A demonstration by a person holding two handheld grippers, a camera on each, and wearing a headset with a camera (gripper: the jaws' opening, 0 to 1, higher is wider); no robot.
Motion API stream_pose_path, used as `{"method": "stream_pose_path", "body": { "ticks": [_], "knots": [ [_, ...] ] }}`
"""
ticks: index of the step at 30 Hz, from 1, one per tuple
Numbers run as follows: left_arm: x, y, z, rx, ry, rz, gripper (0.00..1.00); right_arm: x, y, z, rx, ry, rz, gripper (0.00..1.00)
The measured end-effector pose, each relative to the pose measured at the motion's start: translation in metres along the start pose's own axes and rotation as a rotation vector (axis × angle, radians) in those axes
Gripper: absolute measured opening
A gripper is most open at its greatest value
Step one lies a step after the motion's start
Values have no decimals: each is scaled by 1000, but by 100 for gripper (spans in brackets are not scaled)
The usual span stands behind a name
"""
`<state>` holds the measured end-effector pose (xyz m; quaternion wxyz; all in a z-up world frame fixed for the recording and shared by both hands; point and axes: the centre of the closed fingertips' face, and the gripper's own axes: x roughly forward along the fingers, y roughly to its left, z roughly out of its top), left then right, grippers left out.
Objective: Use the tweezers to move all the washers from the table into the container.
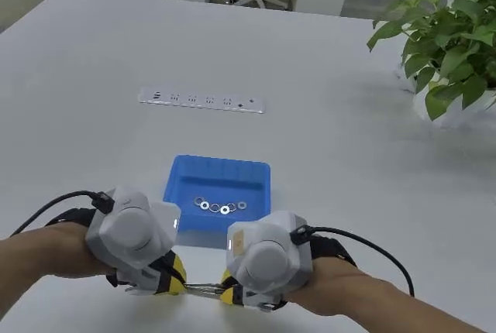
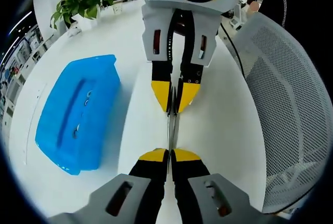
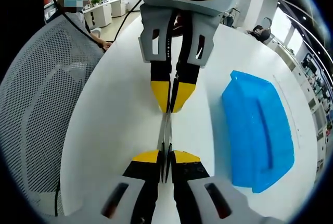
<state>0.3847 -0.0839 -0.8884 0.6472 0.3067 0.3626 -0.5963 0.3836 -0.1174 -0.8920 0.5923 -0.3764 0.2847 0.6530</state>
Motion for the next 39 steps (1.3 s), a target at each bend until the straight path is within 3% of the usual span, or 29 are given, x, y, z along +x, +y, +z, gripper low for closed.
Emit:
{"method": "stream_pose_path", "body": {
  "ticks": [18, 28, 39],
  "knots": [
    [-1, 0, -4, -9, 1, -11, 8, 2, 1, 1, 4, 16, 31, 13],
    [-3, 1, -6, -7, 11, -3, 10, 0, 0, 1, -10, 18, 24, 17],
    [-22, 5, 1, -50, -47, 35, 17, -18, -10, 7, 29, -21, -27, 25]
  ]
}}
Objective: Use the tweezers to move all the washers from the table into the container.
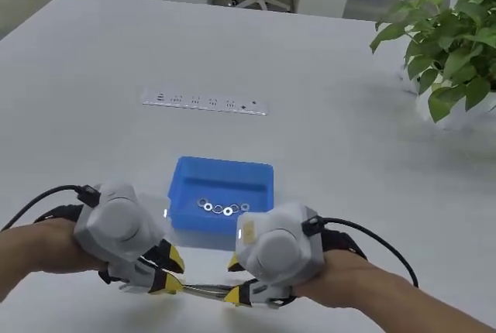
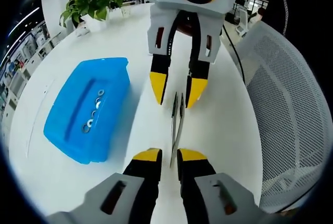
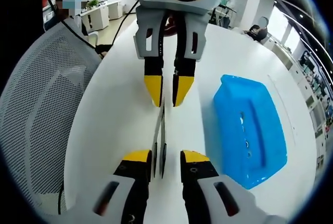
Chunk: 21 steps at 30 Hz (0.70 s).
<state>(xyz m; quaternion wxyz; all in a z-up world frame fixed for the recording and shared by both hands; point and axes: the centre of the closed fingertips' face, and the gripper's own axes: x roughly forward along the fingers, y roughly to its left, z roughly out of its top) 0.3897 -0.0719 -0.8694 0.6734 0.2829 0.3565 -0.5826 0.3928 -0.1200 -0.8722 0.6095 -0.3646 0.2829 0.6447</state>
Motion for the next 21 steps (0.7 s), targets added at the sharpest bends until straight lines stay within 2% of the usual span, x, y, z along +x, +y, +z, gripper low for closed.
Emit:
{"method": "stream_pose_path", "body": {
  "ticks": [5, 10, 11, 16, 21],
  "knots": [
    [-15, 2, 4, -56, -51, 26, 25, -16, -11, 2, 58, -44, -57, 32],
    [-28, 1, 9, -101, -101, 55, 32, -33, -20, -3, 120, -85, -120, 41],
    [-31, 0, 10, -121, -124, 57, 34, -39, -22, -6, 134, -90, -141, 43],
    [-42, -5, 10, -158, -167, 89, 43, -63, -35, -12, 228, -160, -238, 53],
    [-52, -3, 10, -198, -207, 137, 55, -77, -33, -23, 276, -178, -259, 64]
  ]
}}
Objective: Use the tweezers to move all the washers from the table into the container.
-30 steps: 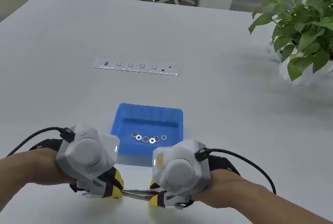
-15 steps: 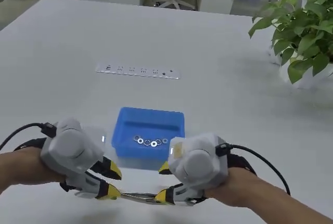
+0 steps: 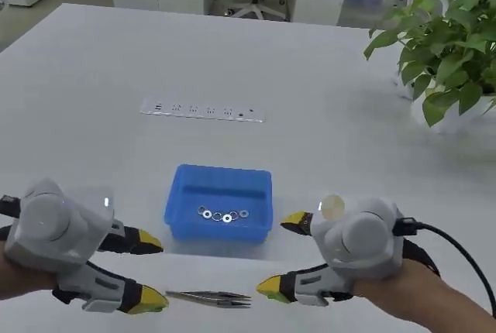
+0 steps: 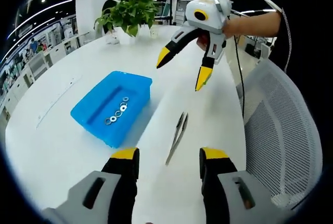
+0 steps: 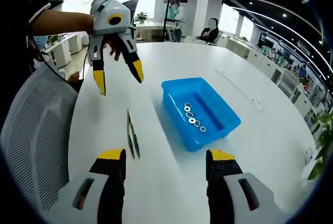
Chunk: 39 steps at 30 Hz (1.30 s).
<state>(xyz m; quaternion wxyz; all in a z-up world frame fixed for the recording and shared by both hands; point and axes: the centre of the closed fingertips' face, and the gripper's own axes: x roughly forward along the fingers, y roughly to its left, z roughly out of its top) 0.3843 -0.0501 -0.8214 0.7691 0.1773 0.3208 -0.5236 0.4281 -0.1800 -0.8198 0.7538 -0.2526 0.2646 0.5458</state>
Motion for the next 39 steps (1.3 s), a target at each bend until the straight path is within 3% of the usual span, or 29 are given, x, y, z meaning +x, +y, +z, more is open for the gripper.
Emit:
{"method": "stream_pose_path", "body": {
  "ticks": [4, 8, 13, 16, 19, 26, 39],
  "knots": [
    [-7, 3, 3, -24, -23, 50, 69, -8, 1, -5, 37, -23, -11, 72],
    [-14, 4, 12, -47, -78, 84, 78, -14, 2, -5, 68, -43, -13, 82],
    [-23, 5, 22, -54, -110, 109, 88, -26, -5, 2, 87, -82, -38, 90],
    [-27, 6, 27, -57, -116, 113, 93, -29, -7, 3, 91, -87, -38, 96],
    [-29, 8, 28, -44, -94, 124, 97, -33, -9, 3, 88, -83, -42, 99],
    [-35, 15, 36, -45, -108, 138, 99, -38, -9, -1, 86, -63, -44, 100],
    [-39, 16, 41, -51, -142, 136, 99, -44, -9, -3, 110, -78, -51, 100]
  ]
}}
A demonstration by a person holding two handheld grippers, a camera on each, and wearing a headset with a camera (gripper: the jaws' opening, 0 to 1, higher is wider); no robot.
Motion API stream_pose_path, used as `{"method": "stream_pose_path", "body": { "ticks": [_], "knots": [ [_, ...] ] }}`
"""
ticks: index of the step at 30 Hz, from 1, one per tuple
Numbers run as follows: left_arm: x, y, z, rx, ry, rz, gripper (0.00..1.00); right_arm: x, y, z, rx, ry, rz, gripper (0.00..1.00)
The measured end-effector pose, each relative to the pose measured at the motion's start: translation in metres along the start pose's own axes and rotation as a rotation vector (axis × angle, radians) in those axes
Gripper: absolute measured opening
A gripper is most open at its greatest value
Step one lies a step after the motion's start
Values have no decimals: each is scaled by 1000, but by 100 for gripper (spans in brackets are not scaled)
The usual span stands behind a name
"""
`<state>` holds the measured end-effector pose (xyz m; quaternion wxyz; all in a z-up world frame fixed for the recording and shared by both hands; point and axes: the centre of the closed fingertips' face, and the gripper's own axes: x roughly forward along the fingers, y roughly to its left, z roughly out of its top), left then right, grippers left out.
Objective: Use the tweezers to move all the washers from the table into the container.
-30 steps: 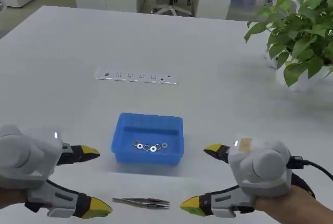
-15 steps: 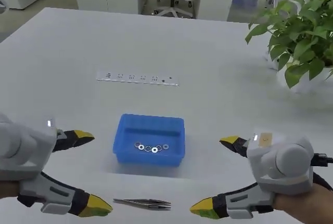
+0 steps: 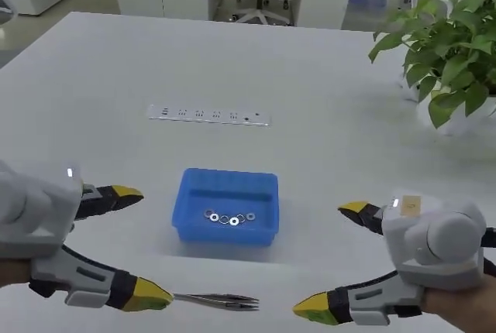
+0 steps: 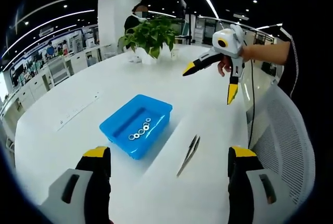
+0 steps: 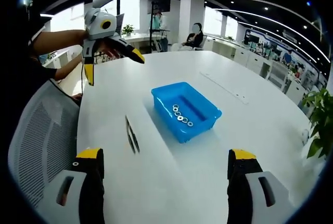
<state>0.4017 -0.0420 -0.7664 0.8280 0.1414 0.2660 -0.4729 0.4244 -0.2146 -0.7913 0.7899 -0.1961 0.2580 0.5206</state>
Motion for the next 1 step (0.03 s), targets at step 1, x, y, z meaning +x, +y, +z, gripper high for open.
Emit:
{"method": "stream_pose_path", "body": {
  "ticks": [1],
  "knots": [
    [0, 0, 0, 1, -1, 0, 99, 0, 0, 0, 1, -2, -1, 100]
  ]
}}
